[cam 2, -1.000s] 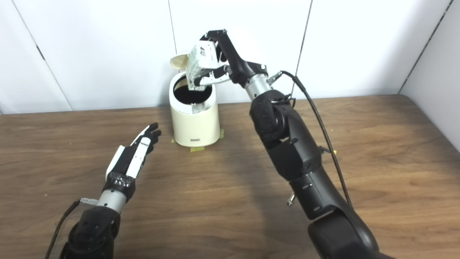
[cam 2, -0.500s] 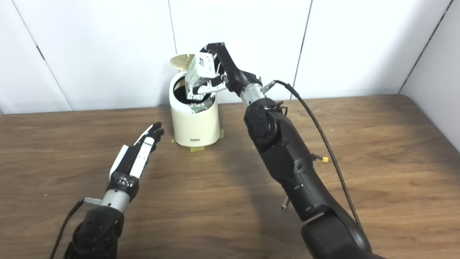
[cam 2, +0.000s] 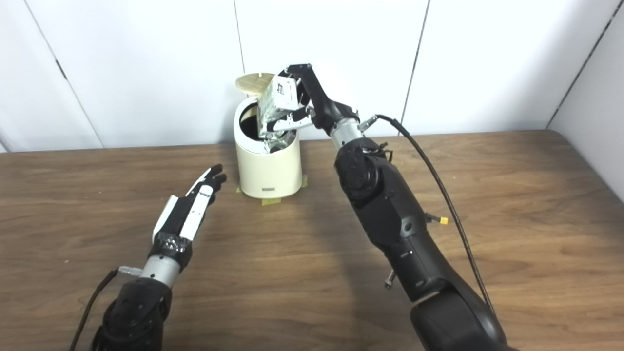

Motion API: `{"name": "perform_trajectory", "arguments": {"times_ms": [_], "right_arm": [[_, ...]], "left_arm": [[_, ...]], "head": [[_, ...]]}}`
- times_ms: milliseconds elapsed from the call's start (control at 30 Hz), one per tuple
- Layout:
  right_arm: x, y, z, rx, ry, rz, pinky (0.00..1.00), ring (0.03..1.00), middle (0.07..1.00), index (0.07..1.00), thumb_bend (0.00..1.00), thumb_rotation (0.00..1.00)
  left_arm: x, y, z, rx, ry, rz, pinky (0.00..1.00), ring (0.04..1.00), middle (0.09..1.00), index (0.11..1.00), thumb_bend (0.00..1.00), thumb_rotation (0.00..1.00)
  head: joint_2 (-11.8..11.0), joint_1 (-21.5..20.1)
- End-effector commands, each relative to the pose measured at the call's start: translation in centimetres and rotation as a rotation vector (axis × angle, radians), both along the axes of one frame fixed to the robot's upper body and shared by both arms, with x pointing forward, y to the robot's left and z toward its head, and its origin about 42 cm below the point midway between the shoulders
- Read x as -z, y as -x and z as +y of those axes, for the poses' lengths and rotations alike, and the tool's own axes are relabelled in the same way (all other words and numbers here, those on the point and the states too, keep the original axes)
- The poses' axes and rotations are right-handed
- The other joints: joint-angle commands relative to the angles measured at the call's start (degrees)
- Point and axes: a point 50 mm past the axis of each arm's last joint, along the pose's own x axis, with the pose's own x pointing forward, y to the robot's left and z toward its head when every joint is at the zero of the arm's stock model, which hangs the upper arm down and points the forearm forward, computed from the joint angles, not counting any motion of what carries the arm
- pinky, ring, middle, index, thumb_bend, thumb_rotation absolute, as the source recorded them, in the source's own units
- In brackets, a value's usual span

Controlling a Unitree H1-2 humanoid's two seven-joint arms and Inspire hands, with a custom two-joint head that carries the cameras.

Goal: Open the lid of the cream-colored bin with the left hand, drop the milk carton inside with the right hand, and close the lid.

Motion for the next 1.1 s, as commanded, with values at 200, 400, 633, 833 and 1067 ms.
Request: {"name": "perform_trajectory", "arguments": {"times_ms": [200,400,633,833,1067], "right_arm": [[-4.14,-0.53,1.15,-0.050,-0.044,-0.175,0.36,0.398,0.499,0.500,0.50,0.00],[-3.88,-0.53,1.08,-0.041,-0.045,-0.161,0.36,0.407,0.493,0.526,0.50,0.00],[-3.98,-0.38,1.02,0.007,0.045,-0.161,0.47,0.492,0.498,0.503,0.52,0.00],[-3.99,-0.26,0.82,0.014,0.069,-0.163,0.56,0.640,0.691,0.494,0.52,0.14],[-3.88,-0.23,0.69,0.009,0.067,-0.153,0.48,0.567,0.612,0.492,0.52,0.14]], "left_arm": [[-1.58,-0.34,-0.22,-0.002,-0.004,-0.088,0.99,0.968,0.933,0.955,0.45,1.00],[-1.52,-0.32,-0.39,-0.004,0.010,-0.080,1.00,0.976,0.936,0.960,0.45,1.00],[-1.61,-0.32,-0.43,-0.007,0.007,-0.089,1.00,0.969,0.933,0.955,0.45,1.00],[-1.49,-0.18,-0.46,-0.013,0.007,-0.078,1.00,0.967,0.933,0.951,0.46,1.00],[-1.63,-0.07,-0.46,-0.010,0.000,-0.081,1.00,0.974,0.938,0.947,0.46,1.00]], "head": [[0.33,-0.16],[0.55,-0.18],[0.63,-0.14],[0.80,-0.21],[0.86,-0.40]]}}
